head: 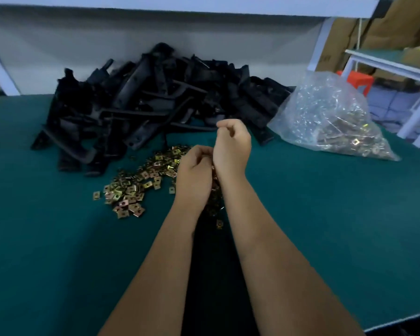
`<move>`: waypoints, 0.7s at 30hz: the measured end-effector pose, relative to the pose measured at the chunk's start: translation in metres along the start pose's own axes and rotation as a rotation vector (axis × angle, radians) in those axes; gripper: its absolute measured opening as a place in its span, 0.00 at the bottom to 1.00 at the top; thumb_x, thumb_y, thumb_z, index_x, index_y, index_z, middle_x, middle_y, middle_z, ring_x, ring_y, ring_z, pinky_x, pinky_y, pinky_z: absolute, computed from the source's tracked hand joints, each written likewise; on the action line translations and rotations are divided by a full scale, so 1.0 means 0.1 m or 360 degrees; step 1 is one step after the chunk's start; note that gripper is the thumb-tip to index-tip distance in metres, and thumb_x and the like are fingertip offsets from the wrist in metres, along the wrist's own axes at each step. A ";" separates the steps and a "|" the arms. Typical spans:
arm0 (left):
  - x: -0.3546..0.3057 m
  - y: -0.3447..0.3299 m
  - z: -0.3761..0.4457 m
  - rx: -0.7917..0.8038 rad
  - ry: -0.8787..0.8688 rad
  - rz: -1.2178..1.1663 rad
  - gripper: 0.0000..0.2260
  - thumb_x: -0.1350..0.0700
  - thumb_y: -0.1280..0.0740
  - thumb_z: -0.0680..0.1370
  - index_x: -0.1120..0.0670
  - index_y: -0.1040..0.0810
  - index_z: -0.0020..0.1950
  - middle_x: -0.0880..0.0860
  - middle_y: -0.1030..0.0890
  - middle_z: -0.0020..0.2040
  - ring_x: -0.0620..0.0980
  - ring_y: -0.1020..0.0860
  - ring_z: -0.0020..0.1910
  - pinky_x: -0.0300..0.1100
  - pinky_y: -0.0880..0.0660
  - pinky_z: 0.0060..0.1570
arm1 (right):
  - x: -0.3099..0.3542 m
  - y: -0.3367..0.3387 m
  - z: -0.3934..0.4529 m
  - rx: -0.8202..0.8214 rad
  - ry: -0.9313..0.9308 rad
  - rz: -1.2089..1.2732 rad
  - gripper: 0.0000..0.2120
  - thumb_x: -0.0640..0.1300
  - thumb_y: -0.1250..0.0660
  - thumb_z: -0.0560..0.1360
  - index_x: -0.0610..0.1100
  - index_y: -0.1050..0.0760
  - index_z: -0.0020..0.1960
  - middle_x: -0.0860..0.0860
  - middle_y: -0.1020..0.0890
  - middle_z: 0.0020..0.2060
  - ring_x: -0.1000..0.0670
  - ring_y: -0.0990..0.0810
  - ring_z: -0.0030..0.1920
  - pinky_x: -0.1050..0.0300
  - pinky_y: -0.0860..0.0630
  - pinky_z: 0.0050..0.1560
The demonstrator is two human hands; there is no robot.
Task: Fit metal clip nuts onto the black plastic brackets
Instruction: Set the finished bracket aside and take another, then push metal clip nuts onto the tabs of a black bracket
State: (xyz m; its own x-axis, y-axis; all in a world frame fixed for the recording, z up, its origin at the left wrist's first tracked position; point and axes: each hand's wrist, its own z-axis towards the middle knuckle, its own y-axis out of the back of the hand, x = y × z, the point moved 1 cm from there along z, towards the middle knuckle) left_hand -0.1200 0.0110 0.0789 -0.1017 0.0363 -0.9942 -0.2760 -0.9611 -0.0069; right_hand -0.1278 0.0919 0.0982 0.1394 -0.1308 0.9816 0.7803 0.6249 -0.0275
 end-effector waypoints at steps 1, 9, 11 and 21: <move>0.04 0.05 0.04 -0.0019 -0.0064 0.0082 0.12 0.64 0.41 0.80 0.53 0.20 0.44 0.47 0.18 0.41 0.41 0.22 0.41 0.36 0.25 0.44 | -0.05 0.00 0.05 0.0009 0.0008 -0.0093 0.10 0.39 0.42 0.76 0.51 0.24 0.46 0.51 0.21 0.45 0.54 0.24 0.39 0.58 0.30 0.37; 0.18 0.03 0.25 -0.0034 -0.0002 0.0356 0.14 0.59 0.41 0.80 0.44 0.21 0.43 0.43 0.18 0.36 0.39 0.28 0.27 0.37 0.29 0.31 | -0.32 0.55 0.58 -0.0584 -0.0089 -0.0876 0.12 0.41 0.39 0.76 0.47 0.20 0.55 0.44 0.28 0.62 0.41 0.33 0.63 0.51 0.35 0.63; 0.18 0.00 0.26 -0.0032 0.0005 0.0514 0.13 0.57 0.41 0.80 0.42 0.22 0.42 0.44 0.17 0.39 0.39 0.30 0.24 0.40 0.33 0.30 | -0.34 0.59 0.63 -0.0440 -0.0193 -0.0971 0.14 0.44 0.40 0.77 0.50 0.21 0.60 0.43 0.30 0.66 0.41 0.35 0.66 0.49 0.38 0.68; 0.17 0.05 0.28 0.0002 0.0051 0.0237 0.13 0.60 0.40 0.80 0.46 0.20 0.43 0.40 0.19 0.34 0.41 0.27 0.33 0.39 0.28 0.41 | -0.38 0.53 0.69 -0.0154 -0.0212 -0.1277 0.19 0.48 0.44 0.77 0.52 0.23 0.65 0.49 0.27 0.67 0.45 0.33 0.66 0.46 0.42 0.69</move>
State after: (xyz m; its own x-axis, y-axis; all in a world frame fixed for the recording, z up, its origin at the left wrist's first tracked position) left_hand -0.1500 0.0142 0.0645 -0.1109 -0.1151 -0.9871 -0.2615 -0.9549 0.1408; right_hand -0.1336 0.1834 0.0725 -0.5526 -0.4136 0.7236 0.6618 0.3099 0.6826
